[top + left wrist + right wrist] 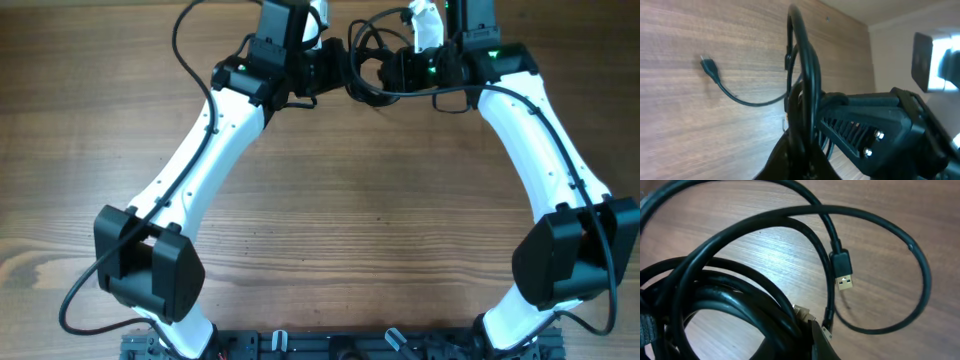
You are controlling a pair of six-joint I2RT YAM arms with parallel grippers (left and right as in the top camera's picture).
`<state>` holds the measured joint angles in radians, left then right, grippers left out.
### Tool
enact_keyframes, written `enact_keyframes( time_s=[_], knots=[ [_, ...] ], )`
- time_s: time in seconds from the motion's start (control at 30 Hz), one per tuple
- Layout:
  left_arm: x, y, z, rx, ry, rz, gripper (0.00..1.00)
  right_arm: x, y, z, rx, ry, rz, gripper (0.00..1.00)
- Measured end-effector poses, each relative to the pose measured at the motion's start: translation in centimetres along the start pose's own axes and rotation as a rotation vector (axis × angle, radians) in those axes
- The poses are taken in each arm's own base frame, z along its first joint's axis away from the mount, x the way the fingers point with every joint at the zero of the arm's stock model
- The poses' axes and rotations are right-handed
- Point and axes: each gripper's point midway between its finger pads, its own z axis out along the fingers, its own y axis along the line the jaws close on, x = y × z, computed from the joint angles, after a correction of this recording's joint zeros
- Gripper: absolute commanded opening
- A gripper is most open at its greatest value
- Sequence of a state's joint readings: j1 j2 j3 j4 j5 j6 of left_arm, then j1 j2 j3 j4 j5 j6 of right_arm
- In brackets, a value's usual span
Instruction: Untangle cables
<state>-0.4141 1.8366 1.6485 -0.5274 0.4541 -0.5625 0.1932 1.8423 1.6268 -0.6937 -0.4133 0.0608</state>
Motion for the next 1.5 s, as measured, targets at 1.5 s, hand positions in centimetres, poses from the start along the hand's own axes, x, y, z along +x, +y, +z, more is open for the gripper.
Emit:
enact_keyframes(
  time_s=[1.5],
  knots=[
    [2.0, -1.6, 3.3, -0.011, 0.013, -0.305, 0.39, 0.9, -3.3, 0.1, 0.115, 0.005, 0.499, 0.04]
  ],
)
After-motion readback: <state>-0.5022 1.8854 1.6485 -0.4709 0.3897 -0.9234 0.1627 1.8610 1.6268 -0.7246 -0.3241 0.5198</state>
